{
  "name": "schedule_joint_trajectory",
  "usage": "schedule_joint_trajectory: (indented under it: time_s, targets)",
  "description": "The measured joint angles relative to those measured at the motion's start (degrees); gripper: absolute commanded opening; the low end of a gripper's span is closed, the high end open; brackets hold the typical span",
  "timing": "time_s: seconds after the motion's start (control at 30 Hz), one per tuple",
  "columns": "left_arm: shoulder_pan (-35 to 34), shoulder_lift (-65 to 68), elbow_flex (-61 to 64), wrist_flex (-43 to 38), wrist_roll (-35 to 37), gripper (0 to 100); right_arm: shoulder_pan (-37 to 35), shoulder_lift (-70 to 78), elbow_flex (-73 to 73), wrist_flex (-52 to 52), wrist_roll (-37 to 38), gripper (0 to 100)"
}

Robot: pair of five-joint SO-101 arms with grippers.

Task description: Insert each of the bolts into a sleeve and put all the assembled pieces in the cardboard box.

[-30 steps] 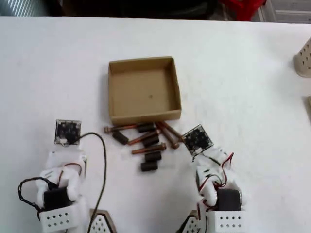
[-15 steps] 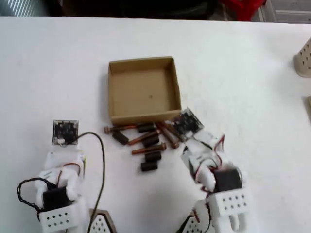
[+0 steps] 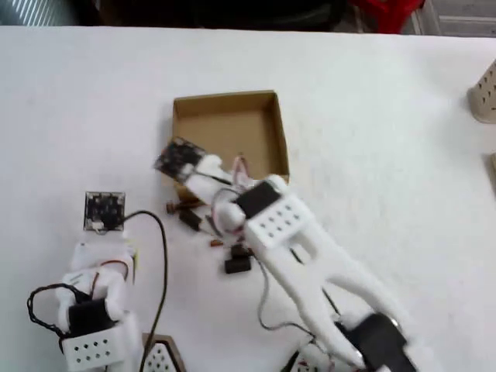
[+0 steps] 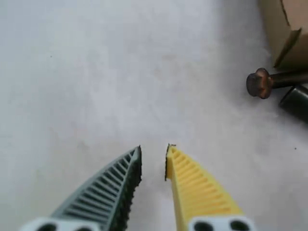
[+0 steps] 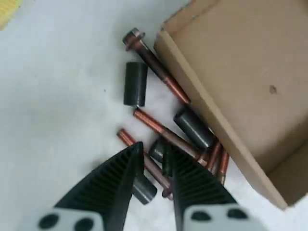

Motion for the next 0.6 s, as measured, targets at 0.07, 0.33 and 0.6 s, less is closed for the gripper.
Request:
schedule_joint_trajectory:
  time_s: [0.07,0.33,0.6]
  targets:
    - [0.0,0.0,0.0,0.0,0.0,12,-1.8,7.4,-5.6,0.1,0.0,6.7]
    - [0.0,0.0,0.0,0.0,0.0,12,-5.5,29.8,-23.2,4.1,0.0,15.3]
    - [0.0,0.0,0.0,0.0,0.0,12,-5.5,35.7,-28.6,4.3,0.0,13.7]
